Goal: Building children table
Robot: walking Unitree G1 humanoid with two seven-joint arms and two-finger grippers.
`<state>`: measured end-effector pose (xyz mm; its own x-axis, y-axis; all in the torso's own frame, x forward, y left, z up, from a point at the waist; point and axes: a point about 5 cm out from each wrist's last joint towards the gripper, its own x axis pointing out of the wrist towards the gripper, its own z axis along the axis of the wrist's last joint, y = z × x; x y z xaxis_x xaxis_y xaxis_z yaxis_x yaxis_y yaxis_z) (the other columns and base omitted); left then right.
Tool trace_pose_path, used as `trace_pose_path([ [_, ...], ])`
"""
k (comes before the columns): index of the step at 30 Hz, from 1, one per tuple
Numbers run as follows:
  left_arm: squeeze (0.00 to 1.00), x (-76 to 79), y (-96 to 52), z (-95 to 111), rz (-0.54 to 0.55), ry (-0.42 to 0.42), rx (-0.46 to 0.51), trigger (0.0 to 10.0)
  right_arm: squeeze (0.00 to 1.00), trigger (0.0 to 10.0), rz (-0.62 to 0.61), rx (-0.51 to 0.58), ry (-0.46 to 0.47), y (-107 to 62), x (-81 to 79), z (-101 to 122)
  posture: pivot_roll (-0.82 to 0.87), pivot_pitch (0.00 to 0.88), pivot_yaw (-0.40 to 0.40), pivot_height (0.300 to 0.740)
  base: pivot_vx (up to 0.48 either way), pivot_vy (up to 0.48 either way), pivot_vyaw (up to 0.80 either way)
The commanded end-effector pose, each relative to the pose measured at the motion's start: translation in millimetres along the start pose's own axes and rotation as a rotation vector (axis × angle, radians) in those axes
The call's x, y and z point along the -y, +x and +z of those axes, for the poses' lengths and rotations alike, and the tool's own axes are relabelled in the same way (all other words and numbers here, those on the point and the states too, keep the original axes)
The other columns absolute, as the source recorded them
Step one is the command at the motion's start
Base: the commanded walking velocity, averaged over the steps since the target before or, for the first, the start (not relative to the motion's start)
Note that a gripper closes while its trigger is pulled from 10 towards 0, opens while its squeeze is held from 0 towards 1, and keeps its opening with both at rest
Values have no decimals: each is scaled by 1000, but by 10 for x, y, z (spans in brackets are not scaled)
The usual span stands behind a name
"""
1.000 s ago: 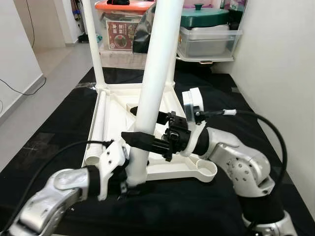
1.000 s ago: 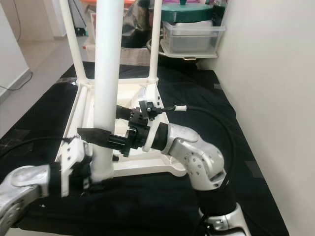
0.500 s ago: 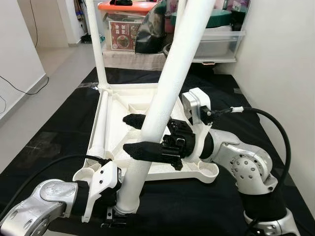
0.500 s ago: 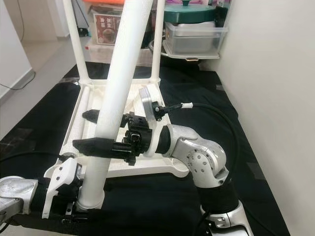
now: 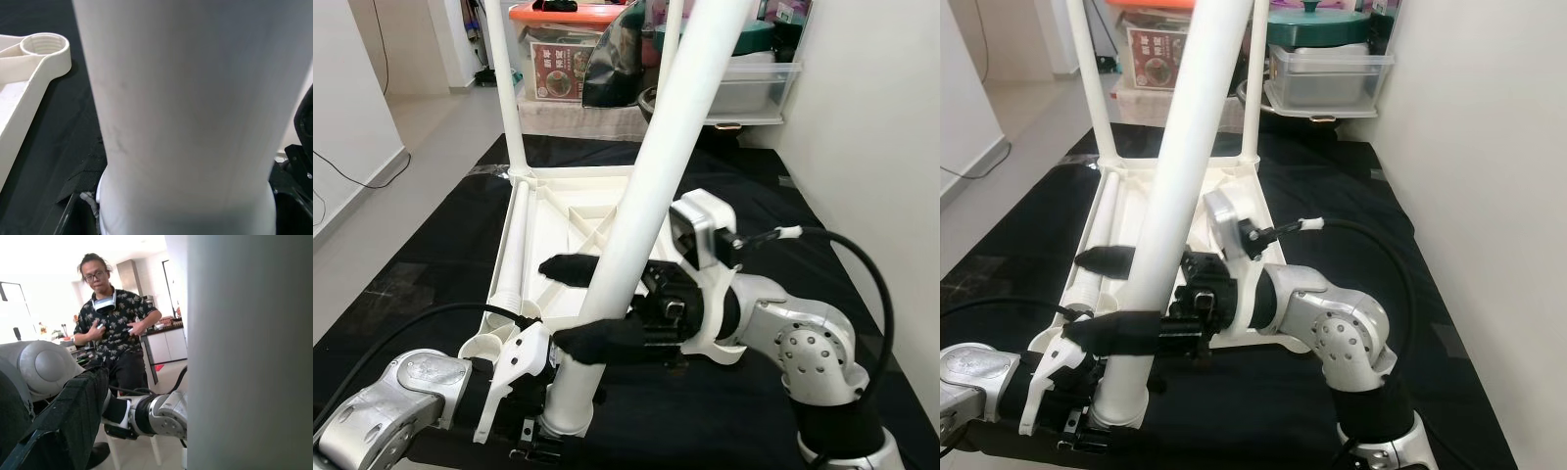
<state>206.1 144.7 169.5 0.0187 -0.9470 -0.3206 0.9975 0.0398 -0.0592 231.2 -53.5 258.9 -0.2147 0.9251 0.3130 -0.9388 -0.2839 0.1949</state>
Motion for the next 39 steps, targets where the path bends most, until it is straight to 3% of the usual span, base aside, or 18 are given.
trace_pose_path([
  [1,0,-21,-11,-29,-8,-17,-25,10000,0,8941,54,-8,19,67,-70,-33,80,0,-46,740,0,0,0],
  [3,0,-42,10,-49,-14,-20,-31,10000,0,8353,52,-4,29,92,-66,-63,71,0,-39,740,0,0,0],
  [4,0,-56,36,-54,-20,-22,-30,10000,0,6588,45,2,33,113,-57,-85,66,0,-34,740,0,0,0],
  [5,0,-65,52,-57,-24,-24,-28,10000,0,6588,38,7,35,125,-53,-95,66,0,-34,740,0,0,0],
  [6,0,-68,64,-56,-31,-24,-26,10000,0,4039,27,11,32,131,-44,-100,66,0,-34,740,0,0,0],
  [7,0,-68,64,-56,-31,-24,-26,10000,0,4039,27,11,32,131,-44,-100,66,0,-34,740,0,0,0],
  [8,0,-66,69,-53,-36,-24,-25,10000,0,902,16,13,26,131,-35,-100,65,0,-32,740,0,0,0],
  [9,0,-66,69,-53,-36,-24,-25,10000,0,902,16,13,26,131,-35,-100,65,0,-32,740,0,0,0],
  [10,0,-64,70,-56,-45,-22,-28,10000,0,0,-12,8,17,109,-8,-110,64,0,-31,740,0,0,0],
  [25,0,-84,7,-96,-22,7,-47,10000,0,0,-77,0,3,10,43,-104,67,0,-34,740,0,0,0],
  [26,502,-101,-2,-93,-3,14,-38,10000,0,0,-85,7,1,3,46,-100,67,0,-34,740,0,0,0],
  [28,502,-112,-9,-90,10,19,-32,10000,0,0,-91,11,-1,-3,49,-99,67,0,-34,740,0,0,0],
  [29,1000,-147,-26,-77,42,21,-14,10000,0,0,-103,22,-3,-13,57,-93,68,0,-32,740,0,0,0],
  [33,1000,-199,-70,-56,90,30,10,10000,0,0,-120,39,-7,-31,68,-81,68,0,-30,740,0,0,0],
  [36,1000,-225,-231,37,160,16,60,10000,0,0,-175,66,-17,-114,106,-63,75,0,-34,740,0,0,0],
  [39,1000,-193,-295,100,176,13,91,10000,0,0,-211,76,-27,-176,140,-46,77,0,-36,740,0,0,0],
])
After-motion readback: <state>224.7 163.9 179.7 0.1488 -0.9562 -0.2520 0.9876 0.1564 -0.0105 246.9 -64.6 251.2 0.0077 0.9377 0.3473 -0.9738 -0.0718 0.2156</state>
